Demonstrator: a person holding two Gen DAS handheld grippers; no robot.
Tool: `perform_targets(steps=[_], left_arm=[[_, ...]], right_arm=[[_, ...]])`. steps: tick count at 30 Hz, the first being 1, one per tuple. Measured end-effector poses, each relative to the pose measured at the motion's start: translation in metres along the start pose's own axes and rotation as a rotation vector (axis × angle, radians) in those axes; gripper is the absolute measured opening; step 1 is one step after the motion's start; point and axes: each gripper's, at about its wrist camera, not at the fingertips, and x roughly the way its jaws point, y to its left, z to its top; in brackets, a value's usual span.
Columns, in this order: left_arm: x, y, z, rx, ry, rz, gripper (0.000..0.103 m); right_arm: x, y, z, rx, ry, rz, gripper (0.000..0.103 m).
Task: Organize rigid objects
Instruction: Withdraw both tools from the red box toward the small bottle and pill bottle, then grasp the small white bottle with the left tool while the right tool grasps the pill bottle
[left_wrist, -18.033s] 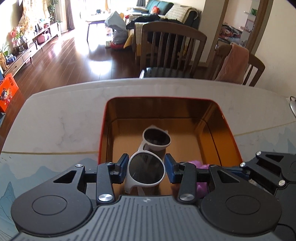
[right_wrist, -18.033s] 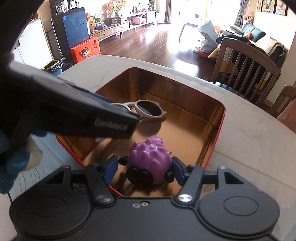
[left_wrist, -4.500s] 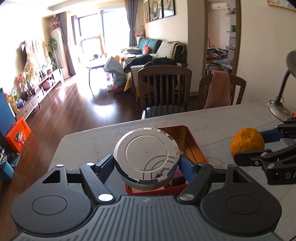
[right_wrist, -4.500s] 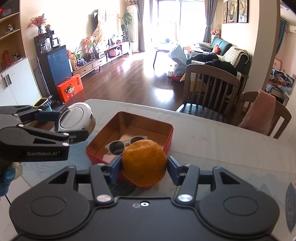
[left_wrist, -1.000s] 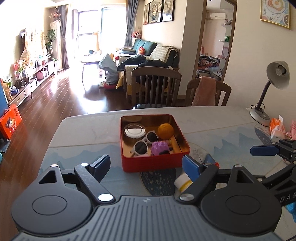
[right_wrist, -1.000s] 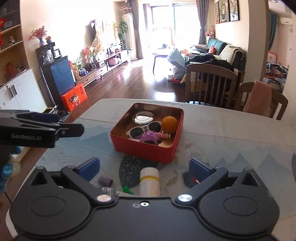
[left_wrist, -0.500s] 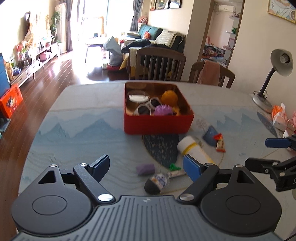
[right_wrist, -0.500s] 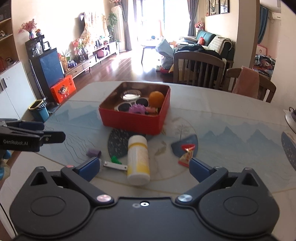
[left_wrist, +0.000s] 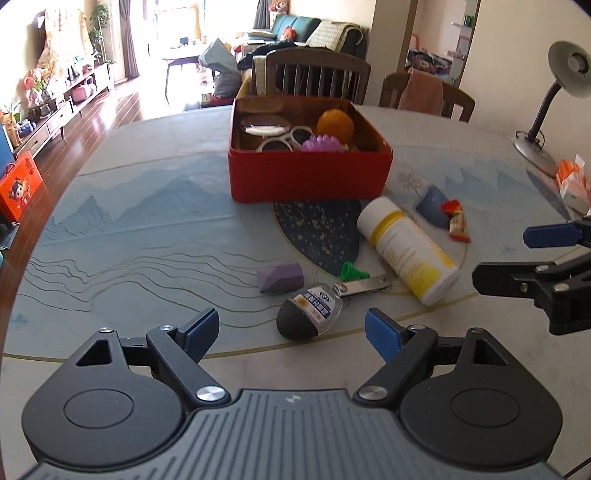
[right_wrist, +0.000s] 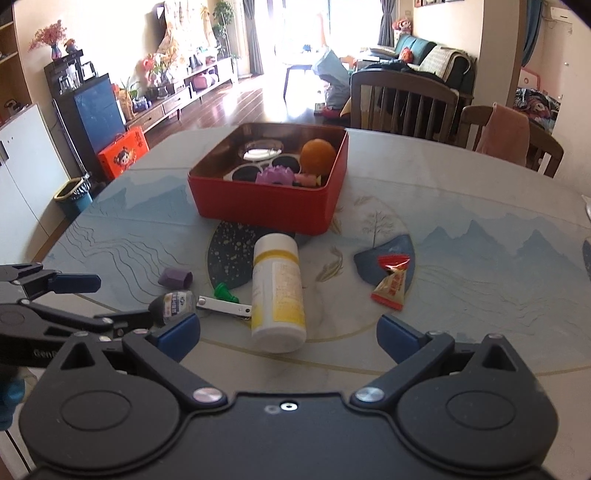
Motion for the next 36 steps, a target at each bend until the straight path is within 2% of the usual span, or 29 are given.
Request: perform_targets(steps=[13,16,24,29,32,36], left_arm=[[0.042,-0.005,-0.003,-0.006,0.049,0.017,0.086],[0.046,-0.006,-0.001,-0.003,0.046,0.01,0.086],[0.052,-0.007,0.004,0.0,0.043,0.0,0.085],[0.049,-0.009,0.004,0.022,0.031,-0.004,0.062],[0.047,-0.008,0.004,0.024,0.03,-0.007,0.052],[0.045,-0.006,0.004,0.018,0.035,-0.006,0.049]], right_arm=[[0.049,-0.011,0.005,0.018,0.087,0.0,0.097],[0.057,-0.012,0.008,0.022,0.103,0.017,0.089],[0.073,-0.006,0.014,0.021,0.125,0.046,0.076],[0.076,-0.003,0.014,0.018,0.13,0.058,0.063],[0.077,-0.001,0.014,0.021,0.136,0.059,0.055],[0.076,0.001,0.012,0.022,0.137,0.045,0.051]])
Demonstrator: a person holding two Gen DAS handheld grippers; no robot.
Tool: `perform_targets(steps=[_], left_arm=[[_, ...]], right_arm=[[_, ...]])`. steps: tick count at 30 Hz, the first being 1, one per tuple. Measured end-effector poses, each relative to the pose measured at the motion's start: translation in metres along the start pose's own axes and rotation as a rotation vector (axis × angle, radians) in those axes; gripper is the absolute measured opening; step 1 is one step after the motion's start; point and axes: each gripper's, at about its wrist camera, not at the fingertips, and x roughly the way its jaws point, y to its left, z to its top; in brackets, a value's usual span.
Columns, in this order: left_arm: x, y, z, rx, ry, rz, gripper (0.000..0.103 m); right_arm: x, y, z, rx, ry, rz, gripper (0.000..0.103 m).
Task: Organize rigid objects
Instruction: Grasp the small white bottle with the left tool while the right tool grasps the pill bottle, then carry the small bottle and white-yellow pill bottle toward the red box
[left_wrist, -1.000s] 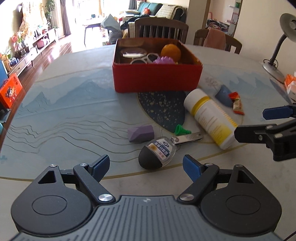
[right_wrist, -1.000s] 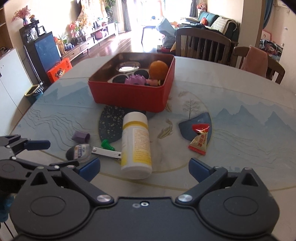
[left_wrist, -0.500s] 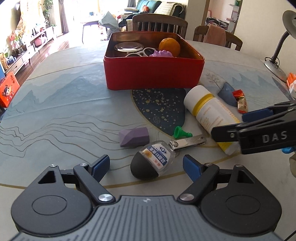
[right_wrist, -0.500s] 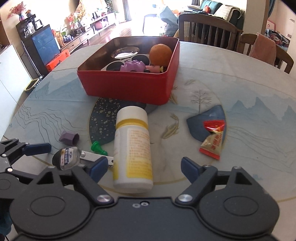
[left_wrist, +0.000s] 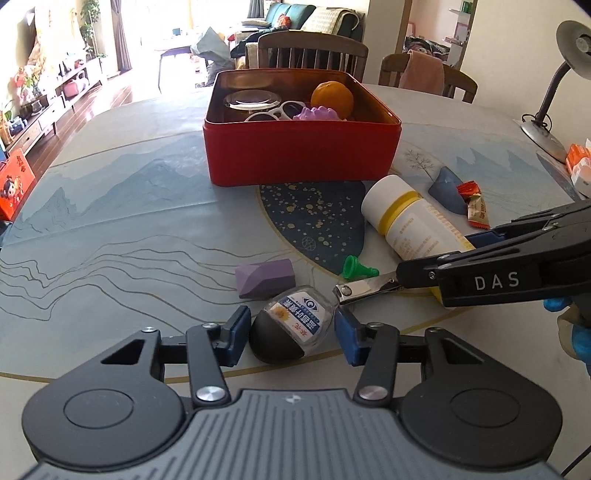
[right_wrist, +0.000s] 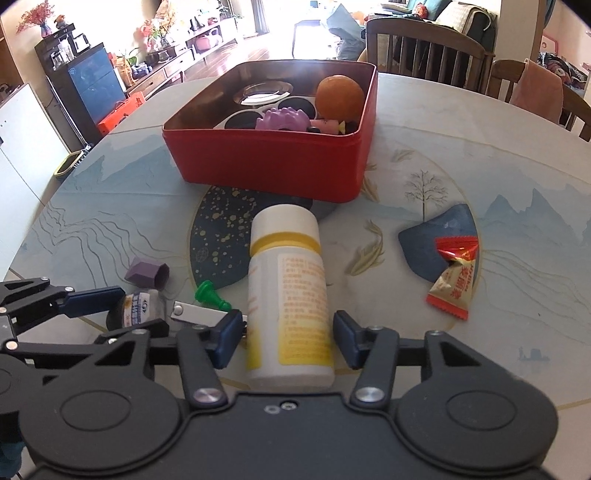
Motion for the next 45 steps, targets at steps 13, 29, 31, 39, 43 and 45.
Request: perform_targets(steps=[13,29,31,39,43,45], left_arm=[[-0.013,0.007,-0.005,-0.015,0.012,0.018,0.048],[-0.048,0.01,-0.009,-0.011,-0.007,0.008,0.018],[-0.05,0.01,-0.01,-0.013,-0.007,-0.002,0.015],[-0.053,0.008,-0.014,0.008,0.001,0.004,0.011],[-0.051,0.008,-0.014,0.016,-0.003,0.013,0.011],[-0.049,0.008,-0.013,0.017,-0.006,0.011,0.011]], right_arm=[[-0.016,0.004,-0.013,0.048,-0.035,-0.007,0.044],[-0.066,0.018,-0.043,0.063,-0.088,0.027,0.044],[-0.068,0.018,-0.045,0.069,-0.088,0.031,0.044],[-0.076,0.016,-0.052,0.084,-0.097,0.041,0.044],[-0.077,0.014,-0.053,0.09,-0.1,0.043,0.044],[-0.078,0.013,-0.054,0.095,-0.099,0.043,0.044]])
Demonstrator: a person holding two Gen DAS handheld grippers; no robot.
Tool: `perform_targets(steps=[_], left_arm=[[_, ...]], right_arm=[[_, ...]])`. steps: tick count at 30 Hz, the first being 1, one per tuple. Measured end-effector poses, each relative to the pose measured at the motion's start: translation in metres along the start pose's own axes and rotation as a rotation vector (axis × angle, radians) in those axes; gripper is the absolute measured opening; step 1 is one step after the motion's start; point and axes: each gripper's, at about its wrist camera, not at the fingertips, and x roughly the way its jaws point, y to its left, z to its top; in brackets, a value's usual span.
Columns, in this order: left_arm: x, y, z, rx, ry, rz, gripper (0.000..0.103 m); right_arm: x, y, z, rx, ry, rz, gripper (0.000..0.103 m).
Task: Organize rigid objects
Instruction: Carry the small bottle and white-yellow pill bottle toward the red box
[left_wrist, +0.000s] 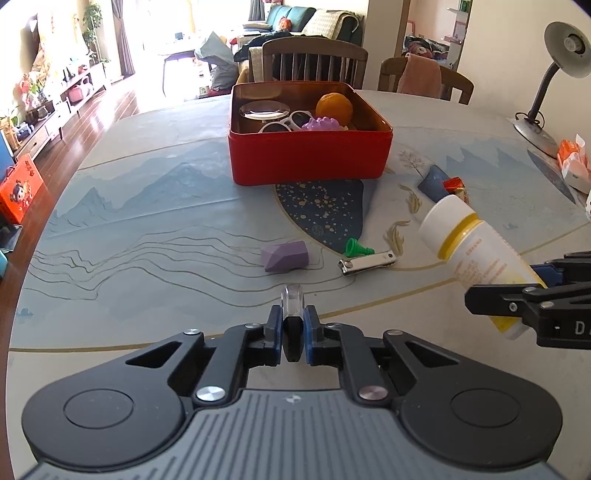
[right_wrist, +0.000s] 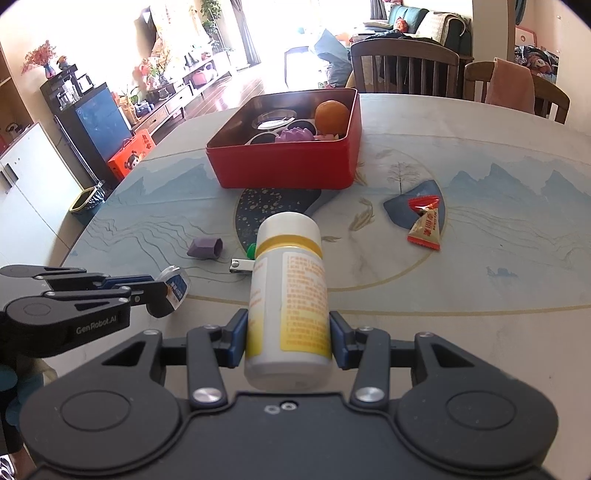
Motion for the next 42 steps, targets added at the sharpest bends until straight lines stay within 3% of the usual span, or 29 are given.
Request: perform_targets(steps=[7,14,23,32,42], left_arm=[[0.01,-0.001,0.007,-0.002,0.0,0.008,0.013],[0.032,0.001,0.011,-0.025,0.061,0.004,0.015],[0.03,0.005,0.011,-0.064,0.058,0.015,0.015],[0.003,0.013,0.029,-0.123,-0.002,-0.005,0.015],[-0.029,0.023,0.079,-0.124,-0.112,-0.015,0.015]], right_arm=[[0.001,-0.005,-0.002,0.01,0.009,0.0,0.044],[0.003,-0.01,-0.001,0.011,0.016,0.002,0.044],[0.004,-0.015,0.005,0.013,0.018,0.005,0.044],[-0.011,-0.006,0.031,-0.019,-0.041,0.029,0.044],[-0.022,0.007,0.081,-0.075,-0.13,0.037,0.044]])
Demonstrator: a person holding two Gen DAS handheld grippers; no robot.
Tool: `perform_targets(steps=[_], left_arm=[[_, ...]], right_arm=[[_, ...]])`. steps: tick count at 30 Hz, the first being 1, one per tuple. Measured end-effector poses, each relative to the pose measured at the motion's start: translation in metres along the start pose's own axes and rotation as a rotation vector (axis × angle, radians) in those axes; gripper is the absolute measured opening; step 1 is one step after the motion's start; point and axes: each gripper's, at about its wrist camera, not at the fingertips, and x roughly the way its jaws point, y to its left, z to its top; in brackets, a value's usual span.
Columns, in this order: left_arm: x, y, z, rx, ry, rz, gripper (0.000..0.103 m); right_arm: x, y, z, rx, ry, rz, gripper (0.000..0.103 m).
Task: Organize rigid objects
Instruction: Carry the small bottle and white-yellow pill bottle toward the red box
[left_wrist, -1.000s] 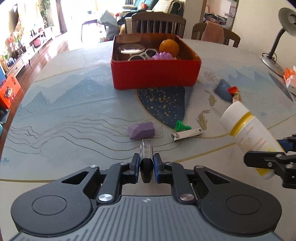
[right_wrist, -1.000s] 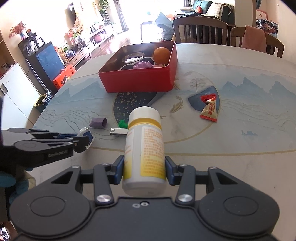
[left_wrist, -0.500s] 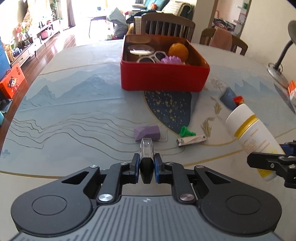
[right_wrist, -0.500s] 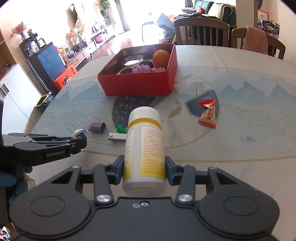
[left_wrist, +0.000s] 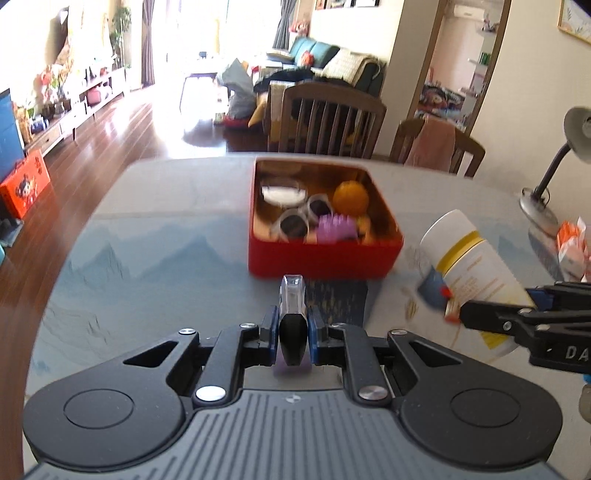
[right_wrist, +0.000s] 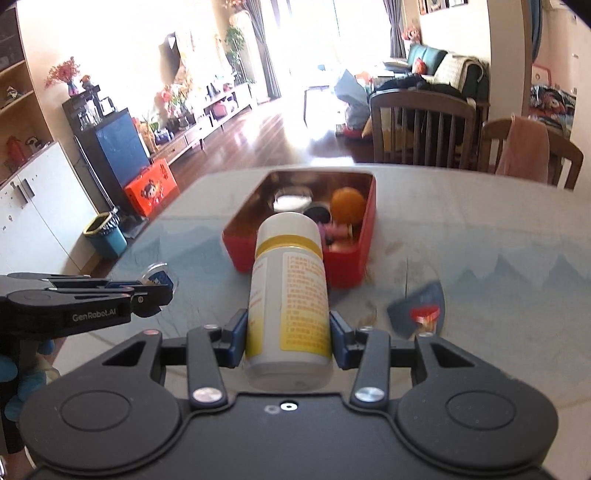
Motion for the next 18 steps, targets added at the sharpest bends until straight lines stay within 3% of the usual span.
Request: perform_targets(steps=[10,18], left_arm=[[0.023,-0.007,0.059,0.054,-0.05,0.014,0.015],[0.07,-0.014,0.091,0.066,-0.018,0.03,0.015]], right_arm=[[0.032,-0.007,0.051,-0.028,-0.039,-0.025,0.044],[0.075,-0.02,0.076,-0.04,-0.029,-0.053,0.044]])
